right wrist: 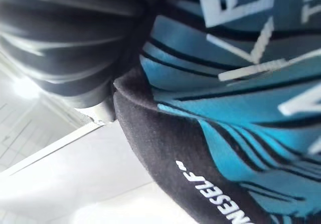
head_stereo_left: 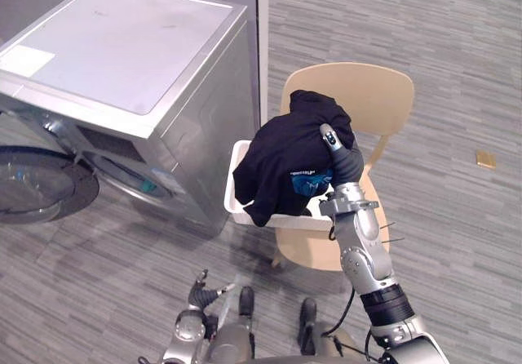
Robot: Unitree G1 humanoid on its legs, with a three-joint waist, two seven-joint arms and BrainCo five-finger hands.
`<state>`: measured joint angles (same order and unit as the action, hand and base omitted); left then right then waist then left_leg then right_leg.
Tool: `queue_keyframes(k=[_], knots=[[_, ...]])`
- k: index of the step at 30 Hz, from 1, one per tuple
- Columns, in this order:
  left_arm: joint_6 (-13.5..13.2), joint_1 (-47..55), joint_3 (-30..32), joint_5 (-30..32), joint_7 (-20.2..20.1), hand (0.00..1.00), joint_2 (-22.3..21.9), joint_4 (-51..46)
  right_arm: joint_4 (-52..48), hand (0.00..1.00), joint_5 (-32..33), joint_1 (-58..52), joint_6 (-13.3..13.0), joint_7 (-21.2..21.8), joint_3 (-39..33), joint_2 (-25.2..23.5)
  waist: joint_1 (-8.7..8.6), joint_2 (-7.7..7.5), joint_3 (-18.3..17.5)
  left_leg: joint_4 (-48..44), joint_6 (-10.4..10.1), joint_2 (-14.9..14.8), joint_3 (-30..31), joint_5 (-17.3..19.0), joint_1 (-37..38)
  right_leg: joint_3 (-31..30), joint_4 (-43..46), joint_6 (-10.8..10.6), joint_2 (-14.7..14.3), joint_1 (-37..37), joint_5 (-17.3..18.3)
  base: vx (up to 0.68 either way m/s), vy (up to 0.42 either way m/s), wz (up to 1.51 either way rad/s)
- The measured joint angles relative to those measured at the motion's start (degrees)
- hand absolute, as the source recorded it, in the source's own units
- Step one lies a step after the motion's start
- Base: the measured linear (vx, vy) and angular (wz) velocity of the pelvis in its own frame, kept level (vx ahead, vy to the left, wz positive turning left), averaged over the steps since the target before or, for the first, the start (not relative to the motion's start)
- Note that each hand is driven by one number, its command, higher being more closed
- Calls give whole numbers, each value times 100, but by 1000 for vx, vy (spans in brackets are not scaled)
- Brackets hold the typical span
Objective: Pick up the laundry basket with both hands and put the clothes into the washing machine.
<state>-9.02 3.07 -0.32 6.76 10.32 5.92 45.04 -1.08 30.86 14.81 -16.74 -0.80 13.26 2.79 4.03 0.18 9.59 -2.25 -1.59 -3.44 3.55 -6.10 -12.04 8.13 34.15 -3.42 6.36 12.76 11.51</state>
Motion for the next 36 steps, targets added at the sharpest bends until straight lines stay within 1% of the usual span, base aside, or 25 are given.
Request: queue_keyframes(k=[1, 2, 3, 4, 5, 6, 7, 8, 9, 11, 12, 14, 15, 17, 18, 20, 21, 23, 24, 26, 28, 30, 32, 34, 36], knots=[[-23, 71, 20, -21, 33, 0, 9, -327, 0, 100, -10, 36, -53, 6, 92, 14, 34, -102, -2, -180, -60, 50, 120, -40, -214, -201, -348, -165, -32, -262, 300, -141, -278, 74], [-36, 113, 68, -98, 92, 0, 3, -568, 9, 100, -90, 122, -52, 13, 195, 52, 118, -116, 9, -199, -212, 32, 185, -154, -400, -138, -871, -24, -133, -432, 523, -188, -336, 58], [-37, 125, 75, -127, 106, 0, -13, -662, 17, 100, -135, 162, -52, 14, 249, 97, 188, -98, 19, -156, -302, -18, 237, -222, -467, -89, -1133, 98, -199, -500, 613, -236, -269, 41], [-38, 154, 40, -172, 116, 0, -165, -845, 80, 100, -275, 266, -52, 20, 289, 261, 275, 142, 142, -76, -400, -232, 430, -421, -570, 119, -1384, 235, -453, -545, 501, -279, -243, 44], [-39, 315, -43, -217, 104, 0, -261, -1103, 193, 100, -412, 282, -52, 2, 300, 376, 262, 281, 134, 78, -403, -351, 532, -499, -634, 326, -1352, 292, -607, -484, 478, -289, -229, 57], [-36, 405, -157, -220, 100, 0, -295, -1275, 256, 100, -469, 281, -52, -14, 293, 452, 263, 317, 146, 172, -335, -435, 501, -403, -639, 441, -1285, 370, -646, -447, 491, -287, -187, 82], [-36, 538, -420, -221, 91, 0, -320, -1549, 367, 100, -632, 285, -23, -43, 283, 608, 247, 322, 156, 393, -250, -471, 211, 129, -634, 649, -1409, 529, -616, -433, 400, -266, -151, 91], [-39, 580, -604, -210, 55, 0, -358, -1695, 427, 100, -827, 315, -20, -45, 232, 721, 247, 315, 162, 516, -137, -441, -133, 440, -644, 851, -1640, 595, -514, -455, 258, -272, -141, 104], [-39, 641, -687, -208, -32, 0, -386, -1873, 457, 100, -1000, 347, -18, -47, 215, 765, 224, 298, 157, 504, -188, -351, -455, 304, -645, 1000, -1798, 663, -364, -461, 128, -182, -90, 86], [-42, 732, -668, -208, -43, 0, -389, -2212, 459, 100, -1237, 393, -14, -49, 181, 793, 84, 308, 147, 20, -197, -185, -710, 288, -643, 1249, -1989, 649, -155, -438, -55, -111, -60, 90], [-82, 748, -594, -209, -29, 0, -386, -2574, 465, 100, -1471, 398, -11, -50, 196, 885, 4, 350, 126, -748, -166, -197, -876, 354, -506, 1433, -2111, 654, -66, -443, -189, -121, -44, 84], [-229, 712, -581, -205, -14, 0, -385, -2869, 465, 100, -1700, 398, -1, -47, 259, 968, -8, 375, 113, -1140, -111, -288, -968, 409, -147, 1533, -2167, 632, -37, -460, -255, -92, 17, 52], [-337, 598, -669, -204, -7, 0, -388, -3042, 463, 100, -1868, 397, 13, -46, 264, 1005, -44, 435, 74, -773, -201, -361, -1012, 534, 337, 1700, -2191, 584, -36, -468, -291, -53, 63, 49], [-472, 320, -923, -126, 33, 0, -397, -3170, 464, 100, -2032, 402, 48, -53, 231, 1024, -46, 540, 6, -114, -233, -395, -993, 512, 618, 1911, -2313, 510, -116, -560, -391, -59, 93, 50], [-506, 254, -977, -81, 62, 0, -397, -3192, 464, 100, -2086, 402, 55, -52, 245, 1019, -50, 548, -16, 19, -252, -399, -978, 500, 673, 1976, -2347, 488, -124, -596, -417, -70, 132, 54], [-538, 32, -1161, 126, 218, 0, -358, -3409, 463, 100, -2263, 403, 58, -52, 271, 980, -161, 521, -47, 241, -308, -335, -792, 465, 764, 2191, -2453, 367, -87, -745, -505, -59, 150, 51], [-544, -15, -1186, 247, 270, 0, -315, -3537, 463, 100, -2314, 407, 59, -51, 354, 960, -142, 480, -79, 239, -307, -278, -767, 462, 763, 2198, -2489, 317, -38, -770, -549, -58, 156, 29], [-591, -61, -1257, 536, 419, 0, -178, -3777, 462, 100, -2409, 507, 80, -26, 611, 878, -141, 465, -147, 239, -303, -157, -768, 459, 839, 2167, -2668, 183, 31, -920, -677, -53, 166, 9], [-598, -88, -1269, 561, 447, 0, -128, -3786, 463, 100, -2443, 549, 80, -28, 662, 854, -142, 469, -149, 239, -303, -136, -769, 459, 863, 2165, -2690, 158, 47, -956, -701, -54, 130, 3], [-595, -268, -1337, 760, 542, 0, 15, -3785, 461, 100, -2491, 796, 91, -17, 963, 765, -138, 457, -290, 307, -252, -80, -769, 409, 880, 2156, -2843, 145, 55, -1003, -826, -42, 69, 0], [-583, -415, -1442, 941, 618, 0, 16, -3785, 426, 100, -2500, 924, 91, -11, 1131, 737, -146, 463, -368, 455, -208, -60, -771, 316, 977, 2152, -2957, 133, 37, -1073, -901, -16, 29, -2], [-557, -595, -1573, 1111, 646, 0, 19, -3785, 395, 100, -2499, 1016, 92, 3, 1295, 681, -145, 452, -447, 566, -223, -63, -794, 256, 1044, 2127, -3062, 157, -13, -1119, -972, -26, 8, -6], [-488, -918, -1789, 1375, 736, 0, 16, -3780, 303, 100, -2494, 1077, 95, 64, 1523, 593, -151, 435, -520, 647, -214, -82, -821, 197, 1091, 2092, -3198, 182, -63, -1160, -1062, -31, -5, -10], [-416, -1092, -1833, 1595, 840, 0, -20, -3779, 182, 100, -2476, 1077, 98, 105, 1676, 562, -161, 419, -556, 661, -220, -98, -842, 174, 1092, 2059, -3268, 201, -134, -1170, -1114, -23, -15, -10], [-265, -1312, -1855, 1868, 987, 0, -20, -3758, 139, 100, -2461, 1087, 101, 108, 1834, 473, -180, 404, -574, 760, -234, -135, -848, 110, 1173, 2049, -3407, 246, -207, -1254, -1193, -26, -25, -6]])
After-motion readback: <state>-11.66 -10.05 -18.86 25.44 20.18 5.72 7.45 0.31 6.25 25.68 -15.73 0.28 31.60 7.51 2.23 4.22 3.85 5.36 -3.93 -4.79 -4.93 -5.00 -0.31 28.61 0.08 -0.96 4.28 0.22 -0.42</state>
